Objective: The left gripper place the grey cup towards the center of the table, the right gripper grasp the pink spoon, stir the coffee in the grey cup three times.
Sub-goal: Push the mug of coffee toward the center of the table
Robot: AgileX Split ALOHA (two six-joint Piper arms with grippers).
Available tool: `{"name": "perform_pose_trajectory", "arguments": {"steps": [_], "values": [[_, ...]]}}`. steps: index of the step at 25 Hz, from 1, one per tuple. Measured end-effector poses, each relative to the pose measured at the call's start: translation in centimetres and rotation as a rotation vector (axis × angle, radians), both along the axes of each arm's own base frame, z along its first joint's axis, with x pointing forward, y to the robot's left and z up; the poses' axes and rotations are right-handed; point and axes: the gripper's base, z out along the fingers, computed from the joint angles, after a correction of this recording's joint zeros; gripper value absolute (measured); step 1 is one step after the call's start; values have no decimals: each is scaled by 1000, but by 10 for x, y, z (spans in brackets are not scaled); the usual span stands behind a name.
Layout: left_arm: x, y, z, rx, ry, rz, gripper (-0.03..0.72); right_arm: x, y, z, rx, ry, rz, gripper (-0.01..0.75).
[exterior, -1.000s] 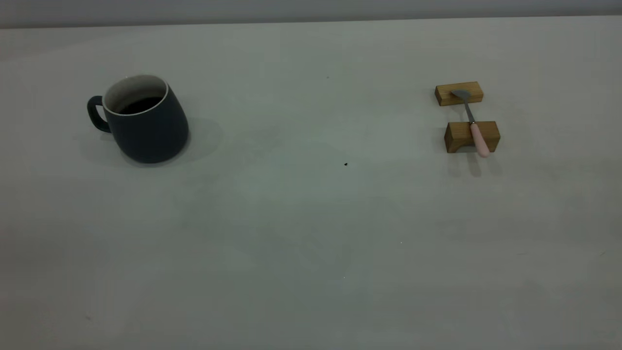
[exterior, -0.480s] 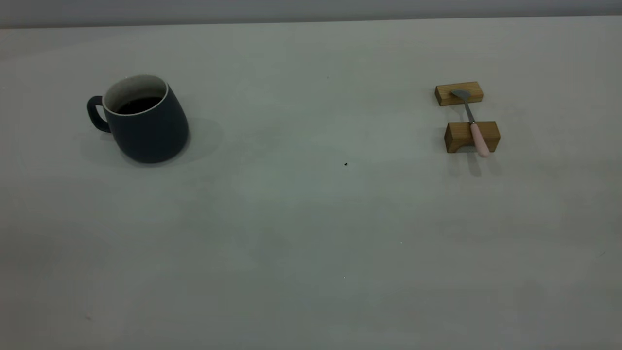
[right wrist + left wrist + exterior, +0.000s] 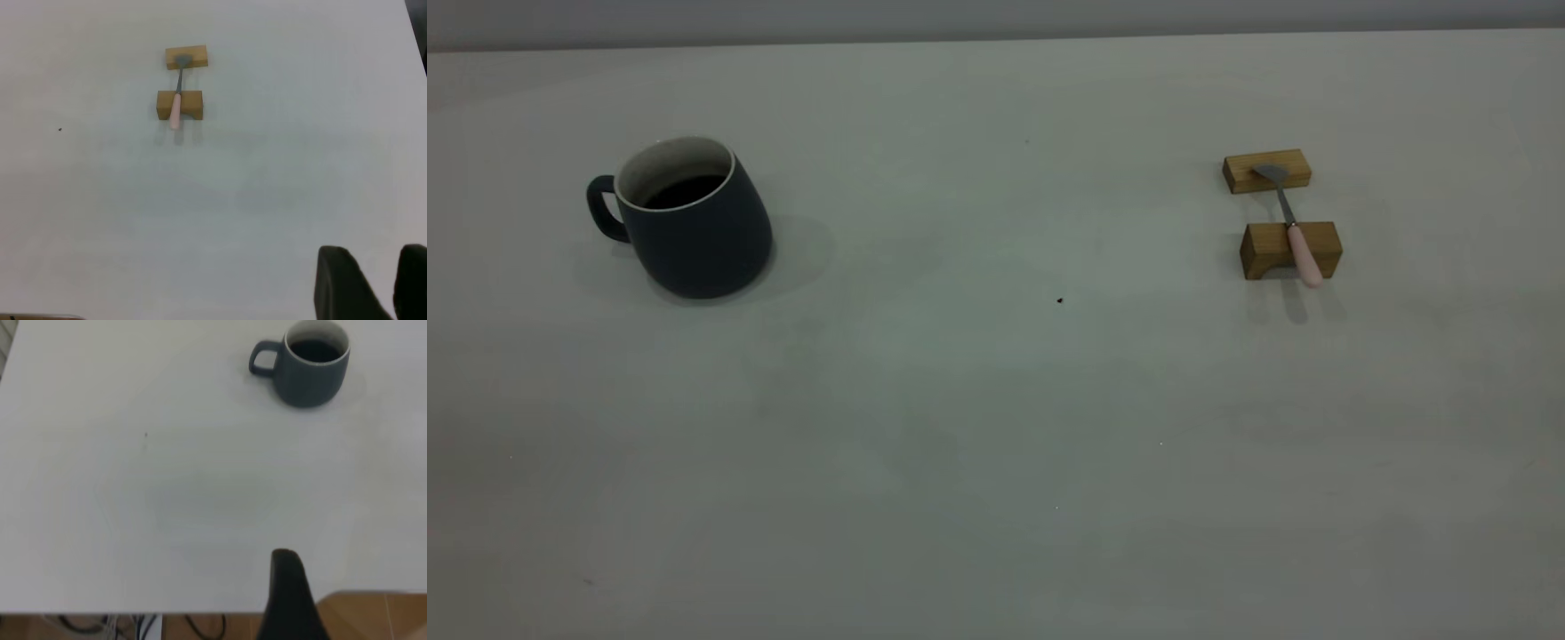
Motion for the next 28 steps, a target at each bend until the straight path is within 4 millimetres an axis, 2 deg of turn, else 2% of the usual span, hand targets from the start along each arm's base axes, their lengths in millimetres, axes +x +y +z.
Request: {"name": "perform_pose_trajectory", "arguments": {"steps": [5, 8, 12, 17, 22, 28], "values": [[31, 3, 13, 33, 154, 10, 586, 0, 0, 0, 0, 0, 0, 237], [72, 5, 31, 108, 211, -23, 586, 0, 0, 0, 0, 0, 0, 237], [133, 4, 41, 205, 295, -135, 586, 0, 0, 0, 0, 0, 0, 237], [215, 1, 26, 288, 439, -304, 586, 0, 0, 0, 0, 0, 0, 237], [289, -6, -2, 379, 569, -514, 586, 0, 0, 0, 0, 0, 0, 237], [357, -19, -41, 495, 640, -773, 586, 0, 0, 0, 0, 0, 0, 237]]}}
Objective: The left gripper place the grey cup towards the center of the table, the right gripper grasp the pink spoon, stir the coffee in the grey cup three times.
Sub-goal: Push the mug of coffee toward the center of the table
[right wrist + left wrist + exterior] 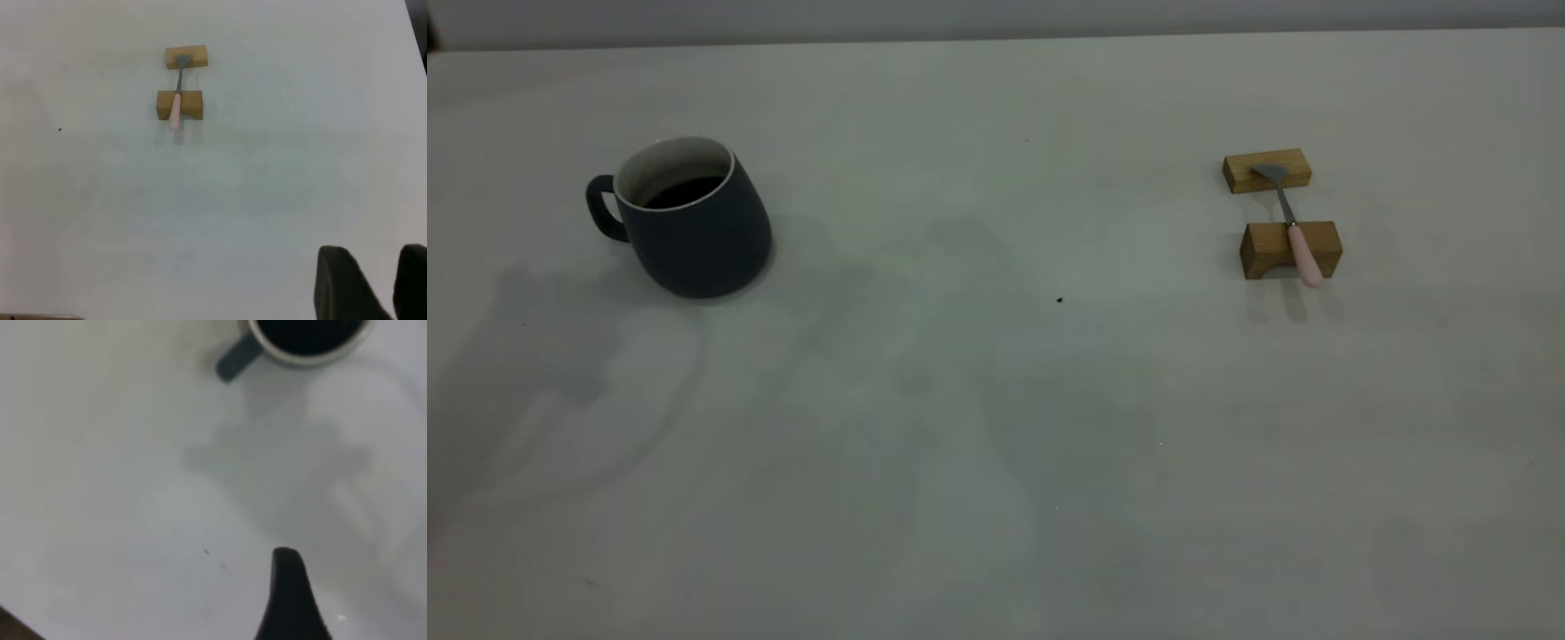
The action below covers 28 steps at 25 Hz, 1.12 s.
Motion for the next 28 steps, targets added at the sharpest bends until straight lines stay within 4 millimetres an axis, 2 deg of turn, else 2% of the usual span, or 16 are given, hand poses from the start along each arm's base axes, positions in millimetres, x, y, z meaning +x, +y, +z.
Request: {"name": "perform_pose_trajectory", "arguments": {"steps": [5, 9, 12, 16, 23, 28], "values": [[41, -8, -44, 82, 79, -180, 586, 0, 0, 0, 0, 0, 0, 237], [57, -20, -77, 185, 135, -358, 586, 0, 0, 0, 0, 0, 0, 237], [63, -28, -97, 237, 157, -451, 586, 0, 0, 0, 0, 0, 0, 237], [68, -28, -119, 265, 168, -518, 586, 0, 0, 0, 0, 0, 0, 237], [79, -29, -146, 301, 100, -625, 586, 0, 0, 0, 0, 0, 0, 237], [80, -30, -157, 305, 96, -651, 573, 0, 0, 0, 0, 0, 0, 237]]}}
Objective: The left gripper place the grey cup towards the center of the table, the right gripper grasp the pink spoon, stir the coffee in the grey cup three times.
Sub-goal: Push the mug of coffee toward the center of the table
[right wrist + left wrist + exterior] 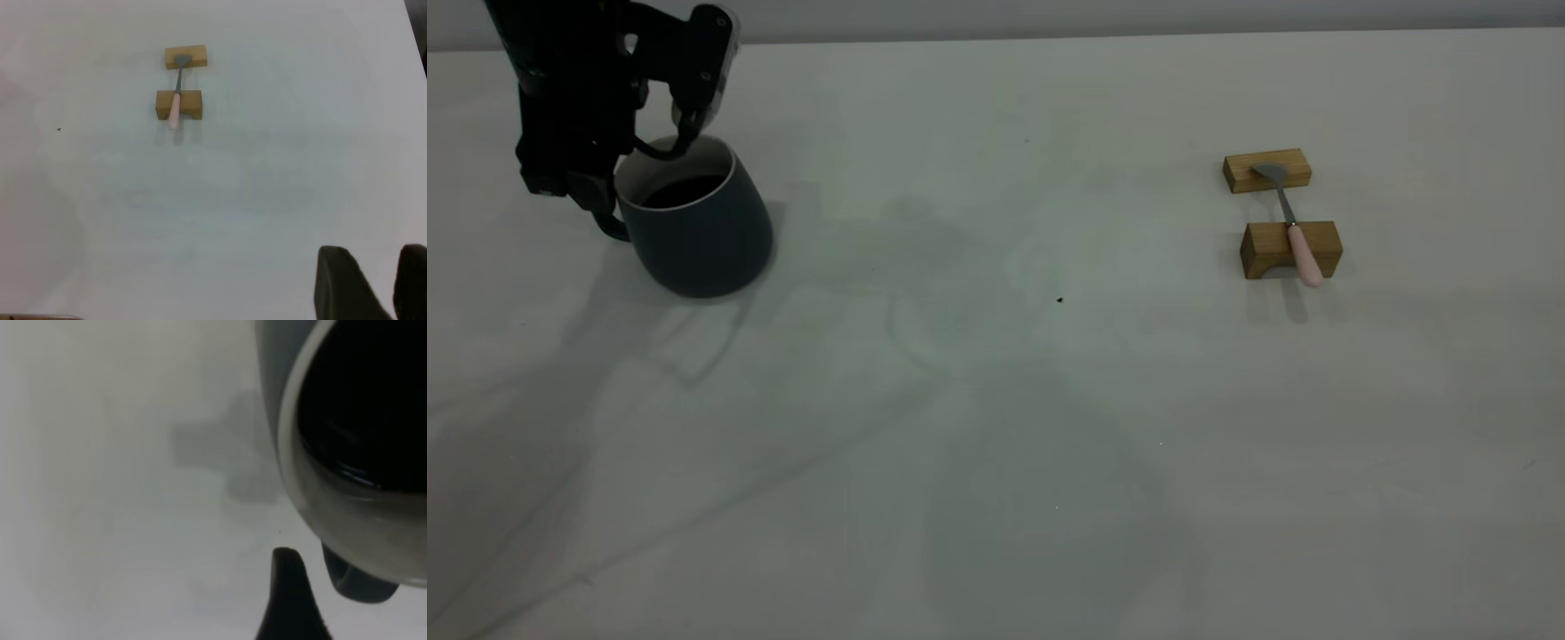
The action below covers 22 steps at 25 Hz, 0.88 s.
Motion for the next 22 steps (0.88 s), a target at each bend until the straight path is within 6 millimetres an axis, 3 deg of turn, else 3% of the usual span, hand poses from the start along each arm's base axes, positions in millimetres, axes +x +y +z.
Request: {"name": "perform_pose_trajectory", "arguments": {"steps": [4, 11, 17, 22], "values": [[0, 0, -4, 1, 7, -7, 478, 0, 0, 0, 0, 0, 0, 237], [1, -1, -5, 4, 7, -36, 207, 0, 0, 0, 0, 0, 0, 237], [0, -5, -5, 6, 13, -41, 206, 0, 0, 0, 0, 0, 0, 237], [-4, -32, -5, 2, 9, -73, 206, 0, 0, 0, 0, 0, 0, 237]]}}
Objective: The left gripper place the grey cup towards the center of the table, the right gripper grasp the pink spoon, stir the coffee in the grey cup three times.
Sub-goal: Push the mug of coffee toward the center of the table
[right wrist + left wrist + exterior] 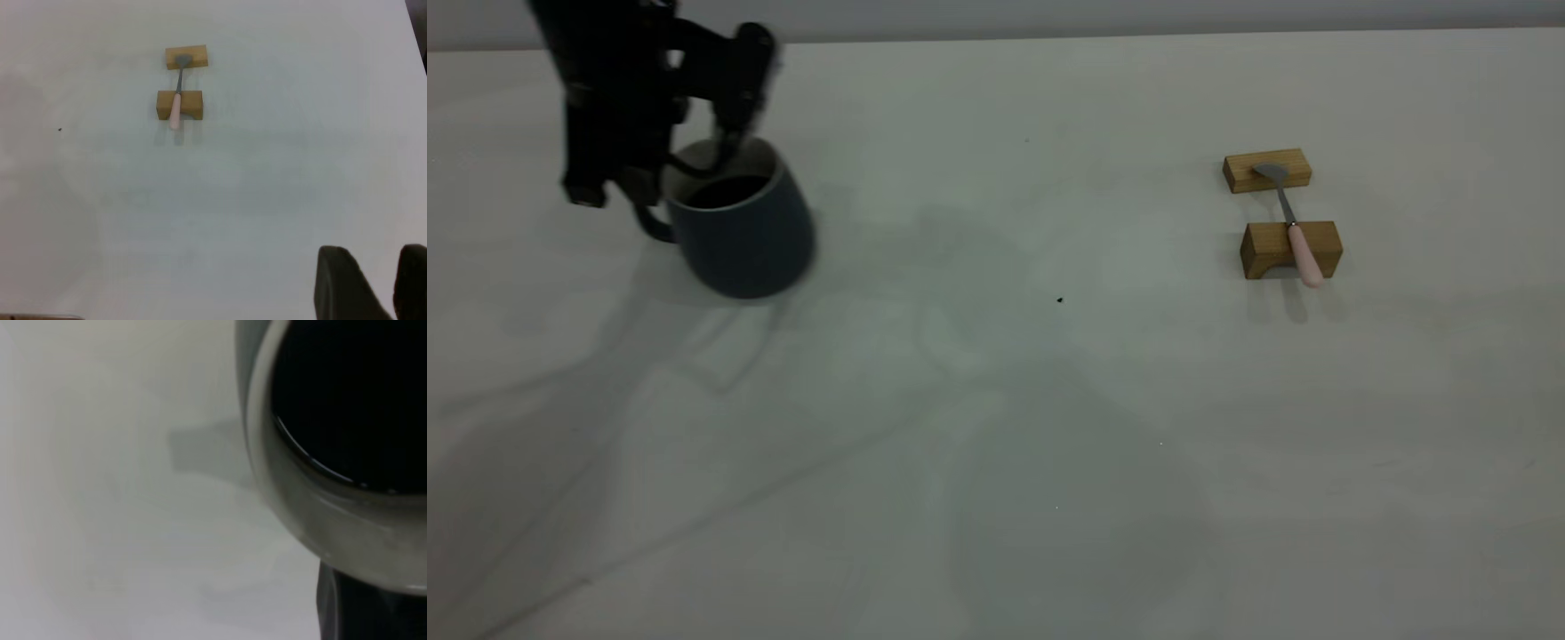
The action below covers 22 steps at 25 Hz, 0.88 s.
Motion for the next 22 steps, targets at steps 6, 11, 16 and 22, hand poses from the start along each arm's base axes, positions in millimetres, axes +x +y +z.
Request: {"name": "perform_pose_trajectory", "arguments": {"steps": [6, 11, 16, 22], "values": [[-10, -41, -1, -18, -13, -24, 206, 0, 0, 0, 0, 0, 0, 237], [-20, -73, -2, -31, -21, -54, 206, 0, 0, 0, 0, 0, 0, 237], [-29, -96, -3, -46, -32, -79, 206, 0, 0, 0, 0, 0, 0, 237], [-35, -116, -3, -86, -64, -89, 206, 0, 0, 0, 0, 0, 0, 237]]}}
